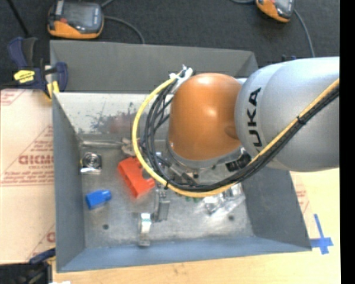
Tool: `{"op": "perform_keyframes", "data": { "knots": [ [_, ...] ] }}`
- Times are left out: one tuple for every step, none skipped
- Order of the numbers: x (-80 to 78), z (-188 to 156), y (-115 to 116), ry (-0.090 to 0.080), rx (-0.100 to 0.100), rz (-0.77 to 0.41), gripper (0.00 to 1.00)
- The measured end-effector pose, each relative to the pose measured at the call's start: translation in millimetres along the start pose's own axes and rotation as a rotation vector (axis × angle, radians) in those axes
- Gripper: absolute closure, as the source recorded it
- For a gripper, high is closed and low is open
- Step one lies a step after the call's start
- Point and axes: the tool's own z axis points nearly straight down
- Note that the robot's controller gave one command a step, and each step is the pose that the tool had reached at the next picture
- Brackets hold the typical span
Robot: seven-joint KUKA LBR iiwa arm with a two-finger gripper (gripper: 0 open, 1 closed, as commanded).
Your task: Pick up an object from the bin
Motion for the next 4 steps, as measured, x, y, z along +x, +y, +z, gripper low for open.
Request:
{"op": "perform_keyframes", "data": {
  "knots": [
    [-25.3, 153, 85, -0.003, -0.001, -0.051, 0.00],
    [-39.9, 117, 89, -0.012, 0.000, -0.106, 0.00],
    [-38.8, 116, 100, -0.010, -0.003, 0.037, 0.00],
    [-39.3, 150, 104, -0.006, 0.002, -0.033, 0.00]
  ]
}}
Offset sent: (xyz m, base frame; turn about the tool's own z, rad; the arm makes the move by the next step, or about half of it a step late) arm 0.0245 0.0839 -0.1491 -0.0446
